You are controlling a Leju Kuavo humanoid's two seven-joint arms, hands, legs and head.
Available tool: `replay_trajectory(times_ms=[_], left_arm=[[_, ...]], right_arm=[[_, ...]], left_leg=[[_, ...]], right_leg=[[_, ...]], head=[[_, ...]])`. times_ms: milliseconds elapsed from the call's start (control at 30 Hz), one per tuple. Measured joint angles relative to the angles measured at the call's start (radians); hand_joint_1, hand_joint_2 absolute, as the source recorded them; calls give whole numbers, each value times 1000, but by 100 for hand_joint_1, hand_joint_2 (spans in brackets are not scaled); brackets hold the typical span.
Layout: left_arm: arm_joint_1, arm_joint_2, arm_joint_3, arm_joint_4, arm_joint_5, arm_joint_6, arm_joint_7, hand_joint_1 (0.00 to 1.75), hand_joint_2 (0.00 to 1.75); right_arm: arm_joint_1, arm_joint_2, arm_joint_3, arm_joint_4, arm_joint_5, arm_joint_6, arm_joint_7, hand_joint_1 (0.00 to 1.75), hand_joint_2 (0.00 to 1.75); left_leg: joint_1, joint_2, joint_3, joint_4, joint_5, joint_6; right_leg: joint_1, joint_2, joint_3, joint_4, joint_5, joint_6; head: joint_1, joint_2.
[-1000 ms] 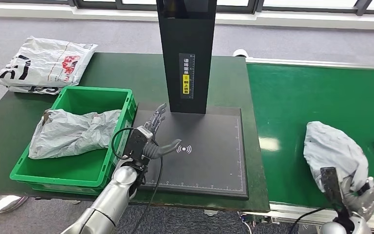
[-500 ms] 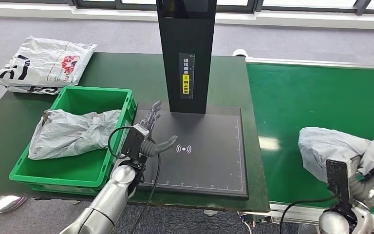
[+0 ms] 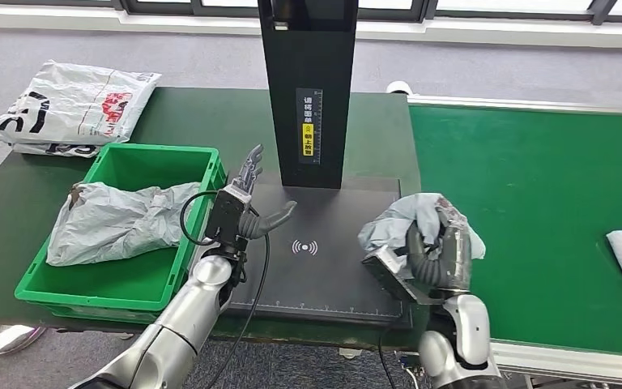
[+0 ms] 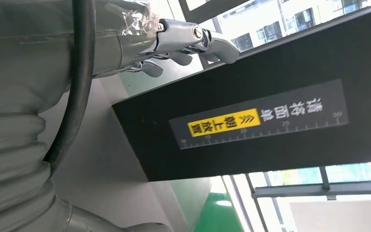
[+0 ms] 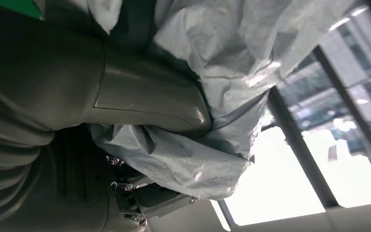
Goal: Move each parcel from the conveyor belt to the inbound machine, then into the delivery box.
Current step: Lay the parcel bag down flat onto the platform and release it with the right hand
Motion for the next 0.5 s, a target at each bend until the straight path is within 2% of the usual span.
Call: replay_trajectory(times_ms=[133,367,500], left_arm=[[-4,-2,0,10,8,3,-5,0,175],[-18,0,0,18,16,-4,-4,0,175],[-27,0,0,20,16,-5,-1,0,175]], right_arm=[[-31,2,79,35,35,15,19,175,175],[-97,4,194,122,-61,239,19,175,175],[-120,8,244,189,-72,297,40,175,175]], left_leg=[[0,0,-1,0,0,0],[0,0,-1,0,0,0],[0,0,-1,0,0,-1]], right_leg=[[0,0,0,0,0,0],[0,0,-1,0,0,0],[1,1,-1,0,0,-1]], head=[[0,0],[0,0],[0,0]])
